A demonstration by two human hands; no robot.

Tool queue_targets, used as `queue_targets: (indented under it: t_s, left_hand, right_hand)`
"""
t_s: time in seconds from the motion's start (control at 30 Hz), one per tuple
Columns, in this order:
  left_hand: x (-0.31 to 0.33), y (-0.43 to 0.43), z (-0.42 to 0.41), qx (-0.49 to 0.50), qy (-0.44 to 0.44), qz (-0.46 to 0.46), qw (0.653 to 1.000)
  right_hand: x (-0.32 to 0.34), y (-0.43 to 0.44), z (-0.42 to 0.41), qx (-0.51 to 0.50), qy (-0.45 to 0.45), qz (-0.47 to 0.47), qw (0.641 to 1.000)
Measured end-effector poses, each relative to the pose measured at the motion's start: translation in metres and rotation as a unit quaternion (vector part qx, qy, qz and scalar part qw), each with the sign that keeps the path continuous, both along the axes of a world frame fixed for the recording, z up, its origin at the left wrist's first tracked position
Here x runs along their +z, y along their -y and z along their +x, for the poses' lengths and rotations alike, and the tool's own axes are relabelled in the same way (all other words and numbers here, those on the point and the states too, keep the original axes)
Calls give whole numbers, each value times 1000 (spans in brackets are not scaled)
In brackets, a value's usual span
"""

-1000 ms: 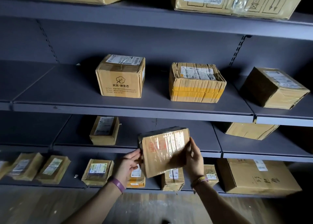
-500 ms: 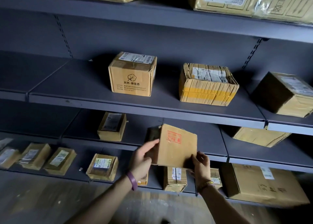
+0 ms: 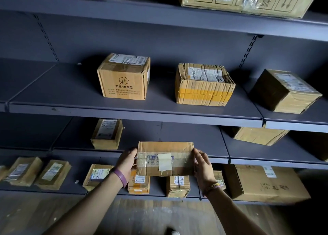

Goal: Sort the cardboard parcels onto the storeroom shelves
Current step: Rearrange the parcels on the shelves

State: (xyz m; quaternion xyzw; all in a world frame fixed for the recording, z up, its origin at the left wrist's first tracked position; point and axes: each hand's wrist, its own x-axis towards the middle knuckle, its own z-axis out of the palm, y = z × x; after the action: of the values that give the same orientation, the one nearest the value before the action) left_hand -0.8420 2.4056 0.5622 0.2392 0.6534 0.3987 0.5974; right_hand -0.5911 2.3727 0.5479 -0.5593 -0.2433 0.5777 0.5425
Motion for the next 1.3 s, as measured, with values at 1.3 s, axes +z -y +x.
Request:
queue_targets:
  t_s: [1.3]
  left_hand:
    - [-56,-107,77,-54,-11,-9,998]
  right_hand:
    - [-65,-122,49,109,211,-47,970]
